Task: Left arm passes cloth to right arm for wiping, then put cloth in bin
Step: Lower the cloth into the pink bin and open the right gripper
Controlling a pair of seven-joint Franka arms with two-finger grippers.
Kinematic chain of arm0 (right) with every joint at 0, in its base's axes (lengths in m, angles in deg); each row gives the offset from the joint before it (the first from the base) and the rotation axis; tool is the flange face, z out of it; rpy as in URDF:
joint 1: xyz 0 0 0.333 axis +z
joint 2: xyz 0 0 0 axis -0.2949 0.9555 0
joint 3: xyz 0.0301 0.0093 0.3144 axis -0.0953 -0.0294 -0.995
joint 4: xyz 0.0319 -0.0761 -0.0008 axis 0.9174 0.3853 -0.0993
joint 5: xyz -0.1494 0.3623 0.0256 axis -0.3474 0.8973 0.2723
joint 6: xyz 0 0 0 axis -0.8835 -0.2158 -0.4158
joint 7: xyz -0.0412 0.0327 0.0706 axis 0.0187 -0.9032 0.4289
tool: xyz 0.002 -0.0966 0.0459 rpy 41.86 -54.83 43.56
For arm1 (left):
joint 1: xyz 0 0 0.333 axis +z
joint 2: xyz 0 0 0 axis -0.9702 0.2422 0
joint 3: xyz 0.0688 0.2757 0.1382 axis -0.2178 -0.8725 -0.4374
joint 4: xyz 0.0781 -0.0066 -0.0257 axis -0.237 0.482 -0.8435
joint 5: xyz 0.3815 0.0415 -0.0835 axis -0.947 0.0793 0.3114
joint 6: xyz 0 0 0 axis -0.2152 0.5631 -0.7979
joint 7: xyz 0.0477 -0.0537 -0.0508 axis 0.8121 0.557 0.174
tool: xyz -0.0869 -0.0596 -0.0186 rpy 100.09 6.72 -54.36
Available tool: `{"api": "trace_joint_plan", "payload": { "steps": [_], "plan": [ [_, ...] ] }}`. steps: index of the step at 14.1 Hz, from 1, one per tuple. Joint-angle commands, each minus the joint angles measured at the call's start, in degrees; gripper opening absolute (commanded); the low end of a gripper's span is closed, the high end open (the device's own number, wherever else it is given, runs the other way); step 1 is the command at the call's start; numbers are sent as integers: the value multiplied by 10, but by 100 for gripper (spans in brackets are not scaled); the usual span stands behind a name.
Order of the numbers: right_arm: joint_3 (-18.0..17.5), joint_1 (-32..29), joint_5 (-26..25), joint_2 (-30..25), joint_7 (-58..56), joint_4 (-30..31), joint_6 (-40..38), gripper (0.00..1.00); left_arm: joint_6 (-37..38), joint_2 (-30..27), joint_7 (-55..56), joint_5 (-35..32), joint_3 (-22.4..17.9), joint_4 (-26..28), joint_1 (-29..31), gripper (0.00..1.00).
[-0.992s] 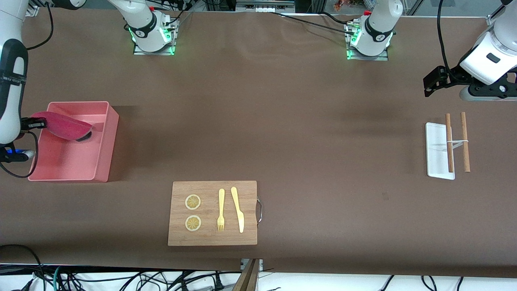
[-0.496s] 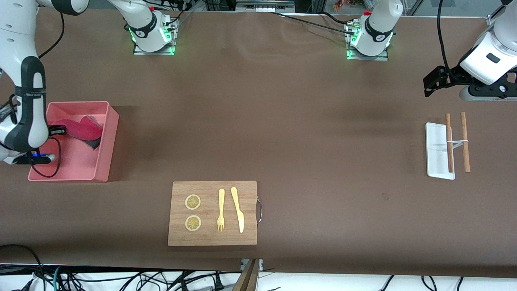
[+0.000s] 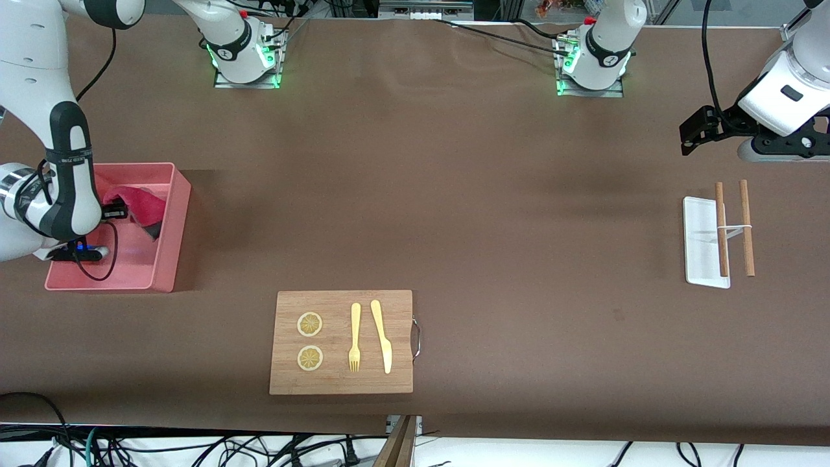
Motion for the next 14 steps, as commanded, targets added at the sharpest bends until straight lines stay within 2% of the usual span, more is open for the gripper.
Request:
{"api": "trace_joint_plan", "payload": {
  "steps": [1, 5, 7, 10, 14],
  "plan": [
    [-4, -3, 9, -13, -8, -10, 0, 100, 7, -1, -12, 6, -1, -2, 2, 100],
    [-8, -2, 9, -38, -8, -90, -87, 100, 13, -1, -12, 6, -1, -2, 2, 100],
    [-37, -2, 7, -63, -8, -133, -139, 100, 14, -1, -12, 12, -1, -2, 2, 100],
    [-86, -2, 3, -114, -1, -141, -148, 100, 14, -1, -13, 14, -1, -2, 4, 100],
    [-121, 10, -21, -172, -7, -145, -157, 100, 14, -1, -13, 14, -2, -2, 5, 100]
  ]
}}
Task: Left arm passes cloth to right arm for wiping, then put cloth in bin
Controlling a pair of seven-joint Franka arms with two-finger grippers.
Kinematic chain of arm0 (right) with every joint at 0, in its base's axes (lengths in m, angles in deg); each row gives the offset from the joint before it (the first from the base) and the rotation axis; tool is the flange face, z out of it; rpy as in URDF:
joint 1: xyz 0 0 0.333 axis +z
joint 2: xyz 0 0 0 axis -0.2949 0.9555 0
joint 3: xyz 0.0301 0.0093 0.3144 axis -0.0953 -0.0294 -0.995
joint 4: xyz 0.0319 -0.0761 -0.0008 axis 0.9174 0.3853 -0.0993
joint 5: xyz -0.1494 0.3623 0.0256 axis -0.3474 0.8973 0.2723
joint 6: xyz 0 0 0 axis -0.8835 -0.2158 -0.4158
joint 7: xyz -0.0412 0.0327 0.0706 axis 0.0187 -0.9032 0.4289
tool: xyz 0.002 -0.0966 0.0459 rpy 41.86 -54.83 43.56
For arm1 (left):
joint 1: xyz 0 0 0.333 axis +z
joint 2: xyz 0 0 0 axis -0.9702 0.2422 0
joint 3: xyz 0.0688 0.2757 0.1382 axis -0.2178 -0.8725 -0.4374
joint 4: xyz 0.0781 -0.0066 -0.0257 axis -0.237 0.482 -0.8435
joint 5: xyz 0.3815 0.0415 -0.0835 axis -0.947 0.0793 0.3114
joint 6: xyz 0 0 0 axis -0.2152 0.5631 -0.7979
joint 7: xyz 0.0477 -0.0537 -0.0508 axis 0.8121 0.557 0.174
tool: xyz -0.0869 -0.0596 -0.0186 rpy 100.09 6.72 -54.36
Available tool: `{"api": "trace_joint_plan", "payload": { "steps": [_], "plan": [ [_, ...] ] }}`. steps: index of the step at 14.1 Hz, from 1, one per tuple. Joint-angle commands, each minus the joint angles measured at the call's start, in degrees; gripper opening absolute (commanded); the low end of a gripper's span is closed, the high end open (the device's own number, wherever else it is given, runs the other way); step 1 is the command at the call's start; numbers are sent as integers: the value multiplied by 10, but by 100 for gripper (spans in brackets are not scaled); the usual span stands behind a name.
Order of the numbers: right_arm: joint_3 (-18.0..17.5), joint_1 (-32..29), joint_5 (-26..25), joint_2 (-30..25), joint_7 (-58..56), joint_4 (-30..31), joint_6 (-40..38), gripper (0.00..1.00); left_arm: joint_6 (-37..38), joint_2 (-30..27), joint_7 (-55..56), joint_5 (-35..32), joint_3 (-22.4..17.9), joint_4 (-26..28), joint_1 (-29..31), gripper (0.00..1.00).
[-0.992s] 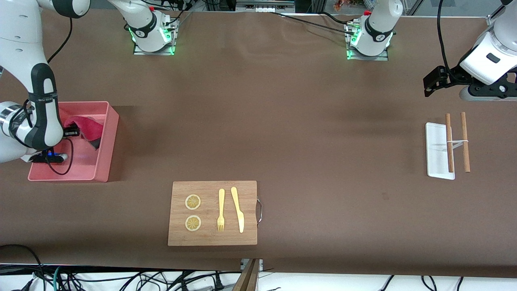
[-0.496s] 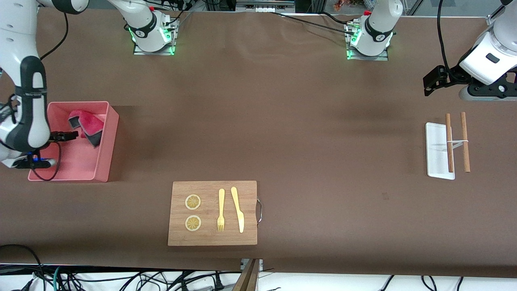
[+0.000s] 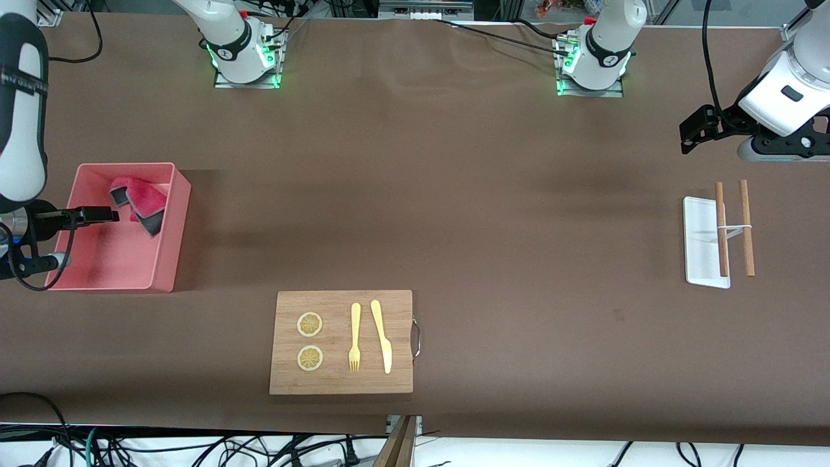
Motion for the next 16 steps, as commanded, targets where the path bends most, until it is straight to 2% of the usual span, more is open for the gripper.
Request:
{"api": "trace_joint_plan", "payload": {
  "steps": [1, 2, 6, 9, 12, 14, 16],
  "plan": [
    [-32, 3, -31, -43, -6, -9, -18, 100, 7, -1, -13, 12, -1, -2, 4, 100],
    [-45, 3, -39, -60, -6, -11, -20, 100, 7, -1, -13, 13, -1, -2, 4, 100],
    [-58, 1, -41, -134, -6, -4, 14, 100, 7, -1, -12, 13, -1, -2, 4, 100],
    [-76, -24, -71, -176, -7, 41, 52, 100, 7, -1, -12, 13, -1, -3, 4, 100],
    [-103, -35, -73, -217, 25, 62, 10, 100, 7, -1, -12, 13, -1, -3, 4, 100],
    [-114, -35, -72, -235, 114, 77, -19, 100, 7, -1, -12, 13, -1, -3, 4, 100],
    [-141, -36, -71, -243, 180, 74, -49, 100, 7, -1, -12, 13, -1, -3, 4, 100]
  ]
}}
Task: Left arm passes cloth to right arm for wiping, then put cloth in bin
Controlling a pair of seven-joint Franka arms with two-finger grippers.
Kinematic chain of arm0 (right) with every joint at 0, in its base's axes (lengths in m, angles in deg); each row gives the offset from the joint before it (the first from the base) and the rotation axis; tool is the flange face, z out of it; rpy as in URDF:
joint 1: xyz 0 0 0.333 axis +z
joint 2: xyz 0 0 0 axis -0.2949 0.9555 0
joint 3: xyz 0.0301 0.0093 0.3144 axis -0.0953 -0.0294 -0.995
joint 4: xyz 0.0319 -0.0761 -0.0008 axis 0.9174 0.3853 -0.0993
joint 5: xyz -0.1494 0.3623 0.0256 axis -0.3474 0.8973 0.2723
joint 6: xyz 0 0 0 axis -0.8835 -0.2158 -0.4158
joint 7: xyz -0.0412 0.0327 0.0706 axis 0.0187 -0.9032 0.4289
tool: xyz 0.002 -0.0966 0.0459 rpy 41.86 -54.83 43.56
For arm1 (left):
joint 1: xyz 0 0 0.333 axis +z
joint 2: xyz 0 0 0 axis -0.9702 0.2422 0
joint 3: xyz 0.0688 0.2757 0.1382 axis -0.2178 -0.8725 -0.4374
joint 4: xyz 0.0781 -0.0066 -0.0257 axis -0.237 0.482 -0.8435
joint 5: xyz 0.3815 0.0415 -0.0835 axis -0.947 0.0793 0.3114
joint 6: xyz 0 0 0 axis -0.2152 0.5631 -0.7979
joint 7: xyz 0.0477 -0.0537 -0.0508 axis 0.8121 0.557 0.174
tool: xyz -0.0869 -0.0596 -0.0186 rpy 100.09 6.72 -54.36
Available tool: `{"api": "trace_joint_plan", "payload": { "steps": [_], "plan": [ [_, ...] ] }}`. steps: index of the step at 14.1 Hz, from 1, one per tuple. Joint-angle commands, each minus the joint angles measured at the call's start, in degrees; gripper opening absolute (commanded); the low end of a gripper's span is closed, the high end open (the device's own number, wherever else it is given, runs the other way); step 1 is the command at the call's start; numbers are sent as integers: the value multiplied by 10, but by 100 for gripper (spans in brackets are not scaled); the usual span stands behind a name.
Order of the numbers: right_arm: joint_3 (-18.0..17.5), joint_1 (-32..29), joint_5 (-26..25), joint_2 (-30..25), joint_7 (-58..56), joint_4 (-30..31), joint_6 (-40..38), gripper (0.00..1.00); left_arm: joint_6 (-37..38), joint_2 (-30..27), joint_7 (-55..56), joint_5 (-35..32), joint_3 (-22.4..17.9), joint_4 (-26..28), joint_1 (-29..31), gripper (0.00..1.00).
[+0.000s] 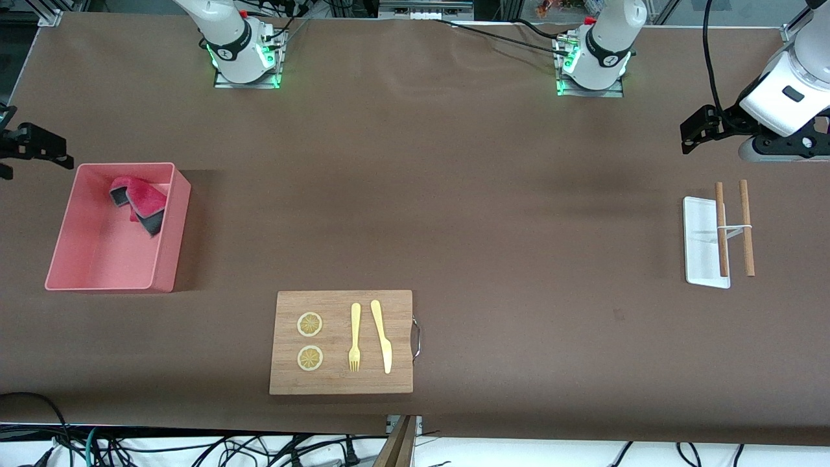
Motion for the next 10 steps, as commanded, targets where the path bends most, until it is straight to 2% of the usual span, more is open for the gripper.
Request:
{"api": "trace_joint_plan", "payload": {
  "steps": [1, 4, 10],
  "plan": [
    [-43, -13, -8, -31, 93, 21, -35, 100, 7, -1, -12, 12, 0, -3, 3, 100],
    [-44, -13, -2, -26, 143, 18, -63, 100, 10, -1, -12, 12, 0, -3, 3, 100],
    [-39, -12, -4, -16, 142, 9, -62, 100, 11, -1, -12, 12, -1, -3, 3, 100]
  ]
}}
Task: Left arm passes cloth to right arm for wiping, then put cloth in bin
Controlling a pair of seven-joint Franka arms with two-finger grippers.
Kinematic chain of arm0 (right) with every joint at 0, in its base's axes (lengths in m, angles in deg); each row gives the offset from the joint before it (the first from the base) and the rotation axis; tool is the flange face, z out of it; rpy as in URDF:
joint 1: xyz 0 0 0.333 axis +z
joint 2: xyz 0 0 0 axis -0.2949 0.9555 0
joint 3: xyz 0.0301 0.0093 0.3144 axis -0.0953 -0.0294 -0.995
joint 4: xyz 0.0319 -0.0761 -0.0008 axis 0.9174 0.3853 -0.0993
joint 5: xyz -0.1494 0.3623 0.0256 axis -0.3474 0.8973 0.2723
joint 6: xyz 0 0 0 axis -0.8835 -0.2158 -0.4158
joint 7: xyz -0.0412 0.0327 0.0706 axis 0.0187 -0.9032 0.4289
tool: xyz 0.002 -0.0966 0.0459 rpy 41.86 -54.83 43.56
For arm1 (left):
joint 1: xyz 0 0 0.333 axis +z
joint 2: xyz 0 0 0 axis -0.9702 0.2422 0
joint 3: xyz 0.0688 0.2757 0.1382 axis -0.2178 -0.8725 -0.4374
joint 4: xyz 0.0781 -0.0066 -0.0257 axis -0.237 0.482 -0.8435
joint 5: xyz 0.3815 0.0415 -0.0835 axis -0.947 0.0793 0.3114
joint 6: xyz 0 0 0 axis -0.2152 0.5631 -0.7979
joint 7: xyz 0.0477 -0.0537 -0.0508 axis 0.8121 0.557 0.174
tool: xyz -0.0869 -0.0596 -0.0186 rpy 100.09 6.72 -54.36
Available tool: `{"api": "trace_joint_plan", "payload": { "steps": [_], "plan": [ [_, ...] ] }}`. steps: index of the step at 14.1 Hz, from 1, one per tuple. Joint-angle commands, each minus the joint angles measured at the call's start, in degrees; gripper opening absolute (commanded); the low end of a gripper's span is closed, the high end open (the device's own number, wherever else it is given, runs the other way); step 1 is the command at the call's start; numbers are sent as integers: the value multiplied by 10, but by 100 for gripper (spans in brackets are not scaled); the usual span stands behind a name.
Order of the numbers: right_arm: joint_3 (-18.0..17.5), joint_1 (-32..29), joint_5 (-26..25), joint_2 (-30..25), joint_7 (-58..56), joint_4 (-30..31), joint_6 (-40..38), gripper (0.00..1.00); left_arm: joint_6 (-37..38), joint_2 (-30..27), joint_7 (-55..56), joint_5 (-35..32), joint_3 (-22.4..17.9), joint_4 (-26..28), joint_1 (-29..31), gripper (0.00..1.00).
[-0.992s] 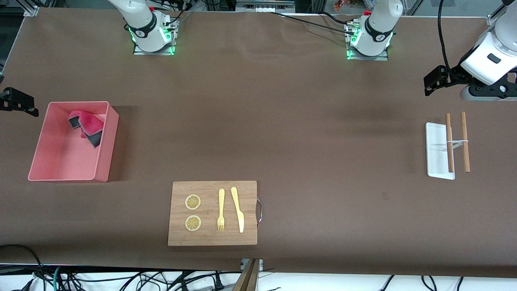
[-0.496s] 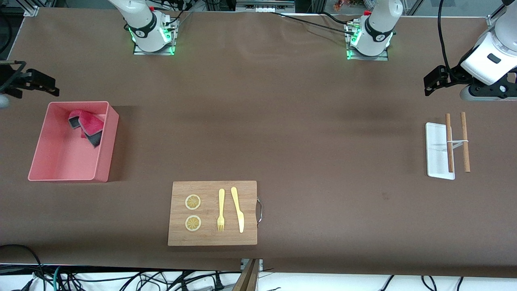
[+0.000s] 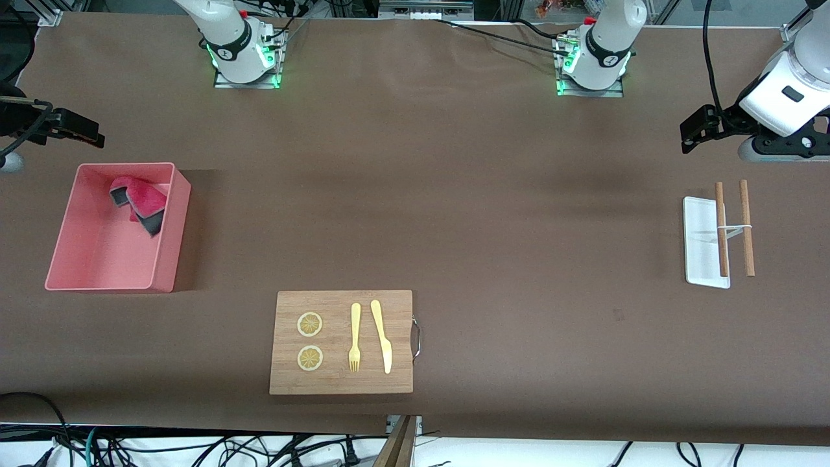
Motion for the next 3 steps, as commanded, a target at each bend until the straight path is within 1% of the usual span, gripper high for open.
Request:
{"api": "trace_joint_plan", "payload": {
  "steps": [1, 3],
  "plan": [
    [-6, -8, -4, 0, 7, 0, -4, 100, 8, -1, -12, 12, -1, -3, 3, 100],
    [-6, -8, -4, 0, 5, 0, -2, 100, 9, -1, -12, 12, -1, -3, 3, 100]
  ]
}}
